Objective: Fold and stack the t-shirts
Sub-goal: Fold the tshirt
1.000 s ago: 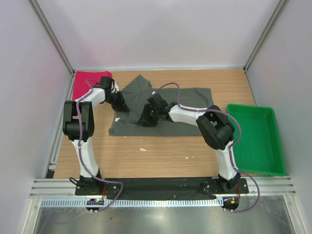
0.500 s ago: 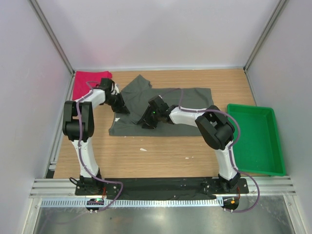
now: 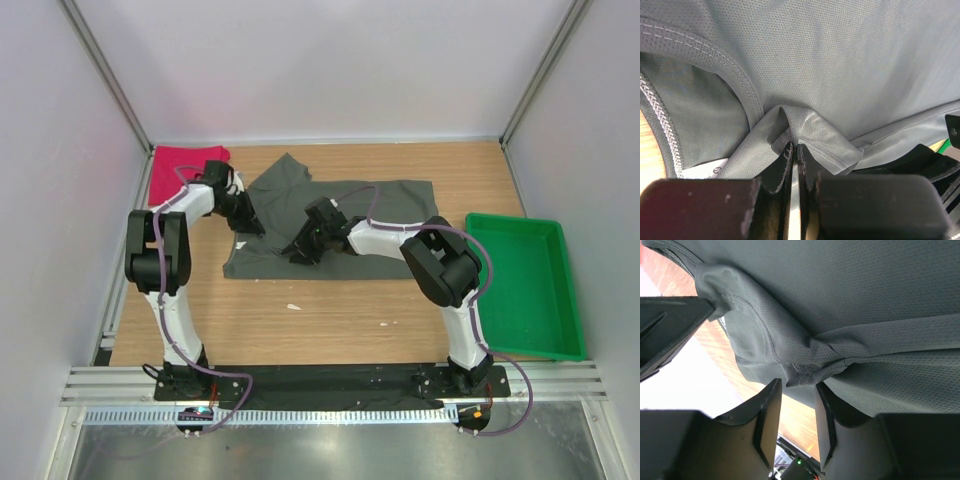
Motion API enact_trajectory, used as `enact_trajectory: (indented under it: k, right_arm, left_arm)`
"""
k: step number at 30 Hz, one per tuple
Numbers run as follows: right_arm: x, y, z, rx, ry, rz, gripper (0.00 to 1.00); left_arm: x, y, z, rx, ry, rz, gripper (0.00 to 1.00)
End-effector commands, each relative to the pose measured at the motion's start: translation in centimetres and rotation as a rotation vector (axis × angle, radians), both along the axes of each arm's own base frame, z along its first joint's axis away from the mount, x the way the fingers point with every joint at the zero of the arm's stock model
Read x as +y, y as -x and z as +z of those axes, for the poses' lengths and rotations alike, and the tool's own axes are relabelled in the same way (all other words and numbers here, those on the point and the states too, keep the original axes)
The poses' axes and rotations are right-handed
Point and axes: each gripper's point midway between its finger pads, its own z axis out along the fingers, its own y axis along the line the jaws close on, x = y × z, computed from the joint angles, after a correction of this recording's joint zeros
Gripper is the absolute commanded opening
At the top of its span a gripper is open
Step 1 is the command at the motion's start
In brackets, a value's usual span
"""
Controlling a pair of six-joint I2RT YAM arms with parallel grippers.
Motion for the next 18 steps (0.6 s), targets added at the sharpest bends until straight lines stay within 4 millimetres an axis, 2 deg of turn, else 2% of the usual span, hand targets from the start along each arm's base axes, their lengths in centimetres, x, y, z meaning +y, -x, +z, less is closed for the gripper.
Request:
enact_trajectory:
  k: [1, 3, 5, 8, 11, 14, 18]
  right_arm:
    - [0.6, -1.1, 2.3, -0.033, -0.057, -0.033, 0.37]
    - [0.6, -1.1, 2.4, -0.031, -0.063, -0.026, 0.30]
    - [0.4, -0.8, 2.3, -0.025, -0.062, -0.023, 0.19]
    - [-0.1, -0.5, 2.1, -0.017, -0.066, -0.008, 0.10]
    - [-0.8, -0.1, 1.9, -0.005, -0.081, -0.022, 0.06]
    - [-0.6, -1.2, 3.3, -0.046, -0.168, -0.049, 0.06]
    - [-0.8, -2.0, 3.9, -0.056, -0.223, -0.081, 0.07]
  left_arm:
    - [0.1, 0.0, 2.0, -0.052, 0.011, -0.012, 0.07]
    - [0.0, 0.2, 2.1, -0.052, 0.013, -0.014, 0.07]
    - [0.1, 0.3, 2.2, -0.051, 0.013, -0.014, 0.07]
    - [0.1, 0.5, 2.3, -0.052, 0.011, -0.016, 0.06]
    - [0.1, 0.5, 2.2, -0.050, 0.010, -0.014, 0.06]
    - [0.0, 0.2, 2.2, -0.050, 0.016, -0.011, 0.06]
    - [-0.2, -0.5, 2.2, -0.053, 0.030, -0.001, 0.06]
